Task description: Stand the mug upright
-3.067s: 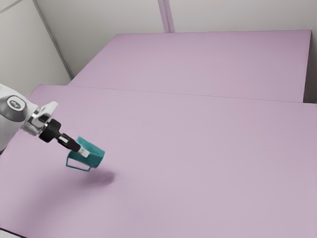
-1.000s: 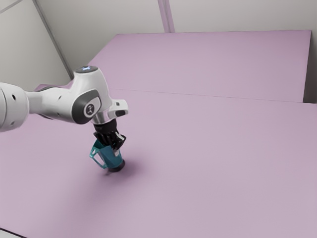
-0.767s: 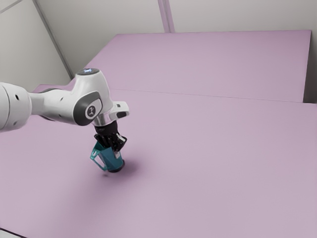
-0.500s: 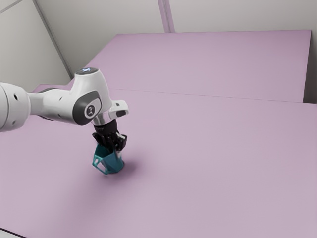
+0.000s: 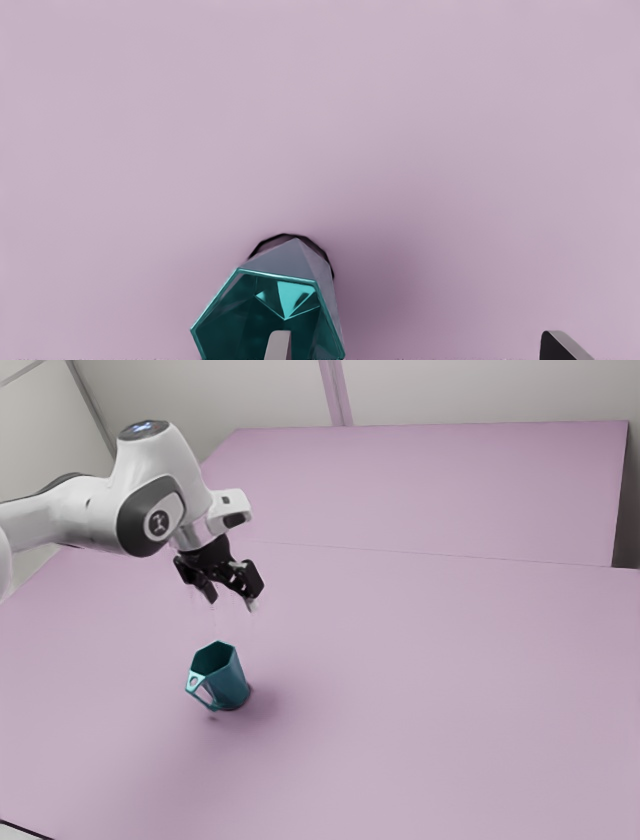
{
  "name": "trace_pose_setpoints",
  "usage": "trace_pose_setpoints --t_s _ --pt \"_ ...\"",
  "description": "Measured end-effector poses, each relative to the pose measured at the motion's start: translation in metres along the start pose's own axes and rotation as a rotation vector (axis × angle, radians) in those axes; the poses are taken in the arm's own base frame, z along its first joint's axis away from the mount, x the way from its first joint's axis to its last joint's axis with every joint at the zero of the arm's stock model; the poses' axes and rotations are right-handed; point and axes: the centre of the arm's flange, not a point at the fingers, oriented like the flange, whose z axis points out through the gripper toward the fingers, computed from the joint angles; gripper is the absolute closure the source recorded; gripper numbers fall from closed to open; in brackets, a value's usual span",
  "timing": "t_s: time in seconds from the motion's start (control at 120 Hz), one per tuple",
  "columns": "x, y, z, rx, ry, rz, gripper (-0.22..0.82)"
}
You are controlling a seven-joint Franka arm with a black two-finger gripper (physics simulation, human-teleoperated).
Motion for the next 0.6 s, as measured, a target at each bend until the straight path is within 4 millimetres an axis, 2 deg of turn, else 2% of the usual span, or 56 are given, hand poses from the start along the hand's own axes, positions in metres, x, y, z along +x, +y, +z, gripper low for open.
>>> trace_pose_setpoints --t_s 0.092,0.233,0.6 --pt "0.011 0.0 -0.035 -0.002 0.004 -0.001 0.05" --pt "0.024 -0.004 -0.077 -0.005 -0.011 -0.009 0.03" --pt "0.041 -0.012 -0.143 -0.004 -0.035 -0.025 0.02"
